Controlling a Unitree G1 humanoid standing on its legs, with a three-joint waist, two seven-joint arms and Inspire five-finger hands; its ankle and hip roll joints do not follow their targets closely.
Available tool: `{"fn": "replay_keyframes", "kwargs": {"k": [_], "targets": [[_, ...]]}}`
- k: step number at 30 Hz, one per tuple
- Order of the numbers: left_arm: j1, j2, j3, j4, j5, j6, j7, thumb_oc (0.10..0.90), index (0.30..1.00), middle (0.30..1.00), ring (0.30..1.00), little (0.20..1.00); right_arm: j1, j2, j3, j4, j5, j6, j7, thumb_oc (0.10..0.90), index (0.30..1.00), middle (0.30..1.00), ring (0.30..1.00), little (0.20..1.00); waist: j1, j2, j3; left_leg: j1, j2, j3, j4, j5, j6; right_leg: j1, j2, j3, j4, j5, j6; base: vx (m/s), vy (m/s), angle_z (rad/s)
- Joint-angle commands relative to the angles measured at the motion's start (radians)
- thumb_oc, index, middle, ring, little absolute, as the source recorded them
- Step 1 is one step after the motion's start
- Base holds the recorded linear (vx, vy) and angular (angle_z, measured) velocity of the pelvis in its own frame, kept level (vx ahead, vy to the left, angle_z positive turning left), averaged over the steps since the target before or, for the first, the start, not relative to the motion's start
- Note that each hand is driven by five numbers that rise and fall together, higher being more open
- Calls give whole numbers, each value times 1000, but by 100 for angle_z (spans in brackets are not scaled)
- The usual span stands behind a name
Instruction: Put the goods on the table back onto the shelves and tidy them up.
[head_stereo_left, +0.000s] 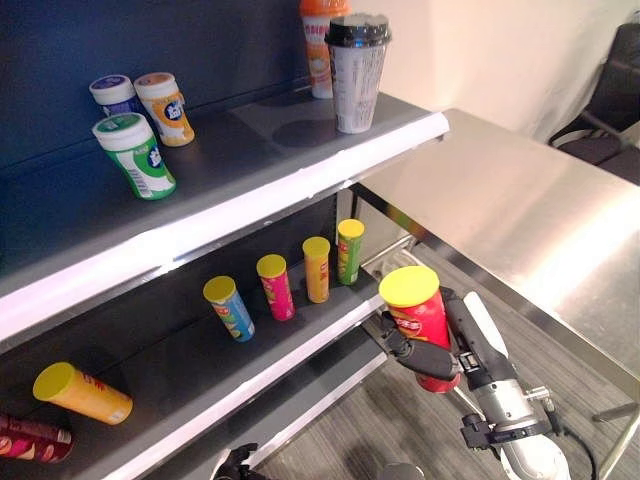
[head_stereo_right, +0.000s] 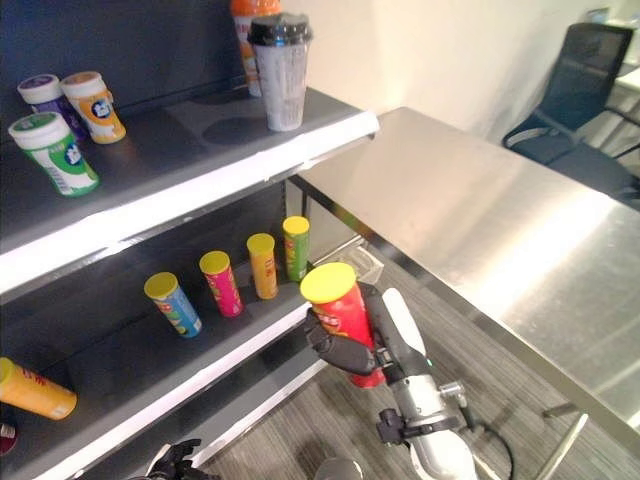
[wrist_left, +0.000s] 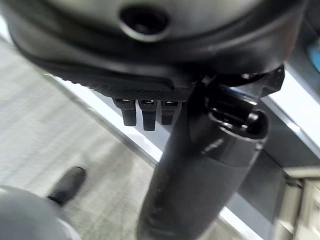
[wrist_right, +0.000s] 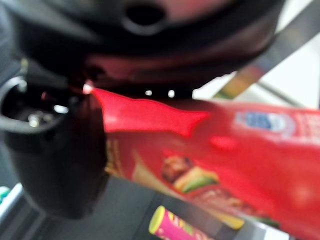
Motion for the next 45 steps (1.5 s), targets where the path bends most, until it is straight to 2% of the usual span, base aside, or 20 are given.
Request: {"fn": "replay_keyframes", "kwargs": {"k": [1, 6, 10, 12, 15, 18, 19, 20, 23, 24, 27, 28, 30, 31, 34, 36, 37, 38, 40, 45], "targets": [[-108, 20, 87, -4, -23, -44, 6, 800, 900, 900, 900, 900, -118, 24, -11, -163, 40, -136, -41, 400, 300, 300, 300, 300, 10, -72, -19, -92, -62, -84, -78, -14, 28, 253, 45, 80, -253, 118, -13, -142, -27, -44], [-72, 3, 106, -5, -45, -35, -10, 800, 900, 900, 900, 900, -155, -13, 49, -126, 73, -128, -10, 400, 300, 300, 300, 300, 37, -59, 13, -183, -57, -125, -78, 57, 18, 242, 84, 103, -389, 124, -33, -186, 28, -12], [-69, -5, 159, 21, -104, -25, -13, 800, 900, 900, 900, 900, -226, -47, 96, -92, 63, -142, -26, 400, 300, 300, 300, 300, 57, -56, 56, -231, -51, -273, -73, 79, 5, 203, 62, 121, -389, 145, -33, -230, 99, -8], [-68, -9, 189, 20, -122, -22, 5, 800, 900, 900, 900, 900, -271, -53, 113, -43, 55, -129, -24, 400, 300, 300, 300, 300, 36, -60, 47, -161, 4, -210, -31, 29, 8, 159, 6, 82, -389, 193, -18, -205, 224, 10], [-72, -14, 165, 19, -86, -16, -5, 800, 900, 900, 900, 900, -276, -86, 96, -39, 41, -106, 4, 400, 300, 300, 300, 300, -13, -34, 26, -30, 99, -104, -20, -2, -1, 136, -50, 33, -381, 208, -8, 2, 331, 51], [-81, -21, 153, 13, -50, -3, -5, 800, 900, 900, 900, 900, -277, -112, 85, -35, 25, -93, 12, 400, 300, 300, 300, 300, -52, 5, 14, 66, 205, -75, 6, 58, -23, 120, -96, -3, -330, 202, -5, 13, 364, 82], [-81, -23, 154, 12, -48, -1, -4, 800, 900, 900, 900, 900, -277, -115, 85, -35, 24, -93, 11, 400, 300, 300, 300, 300, -56, 8, 21, 64, 213, -72, 6, 72, -23, 118, -91, -10, -322, 205, -11, -35, 657, 72], [-91, -34, 129, 5, -14, 5, -13, 800, 900, 900, 900, 900, -245, -118, 48, -30, 6, -86, 3, 400, 300, 300, 300, 300, -86, 39, 11, 121, 288, -91, 11, 157, -53, 97, -133, -13, -307, 213, 7, -68, 456, 56], [-98, -39, 96, -7, 12, 7, -23, 800, 900, 900, 900, 900, -199, -97, 26, -37, 16, -84, 2, 400, 300, 300, 300, 300, -101, 50, 10, 126, 311, -154, 11, 168, -71, 81, -165, 0, -300, 227, 23, -16, 508, 79], [-99, -40, 80, -11, 23, 7, -30, 800, 900, 900, 900, 900, -184, -81, 20, -43, 26, -82, -1, 400, 300, 300, 300, 300, -103, 51, 11, 100, 306, -199, 37, 155, -76, 82, -184, 6, -303, 241, 30, 22, 516, 92], [-116, -53, 41, 9, 63, -2, -23, 800, 900, 900, 900, 900, -159, -35, 30, -31, 28, -105, -21, 400, 300, 300, 300, 300, -117, 46, -7, 145, 228, -152, -78, -16, -97, 69, -239, 14, -343, 316, 59, -46, 545, 45], [-132, -48, 18, -7, 64, -13, -18, 800, 900, 900, 900, 900, -167, -2, 19, -18, -7, -99, -49, 400, 300, 300, 300, 300, -122, 34, 7, 102, 159, -152, -78, -85, -97, 19, -283, 36, -384, 432, 72, -208, 661, 45], [-142, -35, 28, -2, 55, -13, -1, 800, 900, 900, 900, 900, -150, 51, 10, -10, -8, -94, -65, 400, 300, 300, 300, 300, -114, 22, 15, 76, 108, -156, -78, -120, -82, -36, -288, 60, -389, 461, 73, -168, 496, -5], [-137, -25, 35, -1, 46, -16, 3, 800, 900, 900, 900, 900, -137, 61, 2, -12, -5, -97, -66, 400, 300, 300, 300, 300, -117, 12, 20, 65, 92, -162, -78, -125, -76, -56, -289, 80, -389, 530, 78, -128, 342, -10], [-133, -15, 57, 8, 25, -24, 8, 800, 900, 900, 900, 900, -116, 54, -12, -18, -3, -107, -70, 400, 300, 300, 300, 300, -129, 15, 36, 30, 59, -170, -78, -122, -43, -34, -198, 99, -371, 420, 50, -76, 372, -15], [-112, -18, 55, 18, 34, -27, 5, 800, 900, 900, 900, 900, -70, 37, -15, -27, 11, -120, -47, 400, 300, 300, 300, 300, -119, 21, 25, 13, 11, -161, -78, -126, -20, 18, -86, 93, -301, 283, 22, -16, 502, -11], [-103, -19, 52, 27, 42, -29, 5, 800, 900, 900, 900, 900, -48, 28, -8, -27, 18, -122, -38, 400, 300, 300, 300, 300, -111, 18, 14, 5, 3, -155, -78, -126, -23, 45, -89, 66, -324, 279, 27, 22, 411, -27], [-92, -20, 72, 42, 21, -22, 5, 800, 900, 900, 900, 900, -53, 25, 1, -15, 33, -121, -28, 400, 300, 300, 300, 300, -103, 15, 9, -10, -6, -179, -78, -129, -26, 28, -75, 133, -357, 311, 26, 14, 156, -29], [-95, -19, 86, 42, 5, -24, 6, 800, 900, 900, 900, 900, -67, 26, 15, -12, 38, -116, -21, 400, 300, 300, 300, 300, -102, 17, 11, -22, -7, -189, -78, -121, -22, -2, -67, 156, -353, 329, 29, 9, 77, -5], [-42, -3, 87, 45, 46, -39, 11, 800, 900, 900, 900, 900, -162, 82, 161, 75, 99, -113, 8, 400, 300, 300, 300, 300, -35, 12, 25, -57, -7, -212, -78, -112, -29, 22, -85, 84, -389, 348, 42, -16, 45, 16]]}}
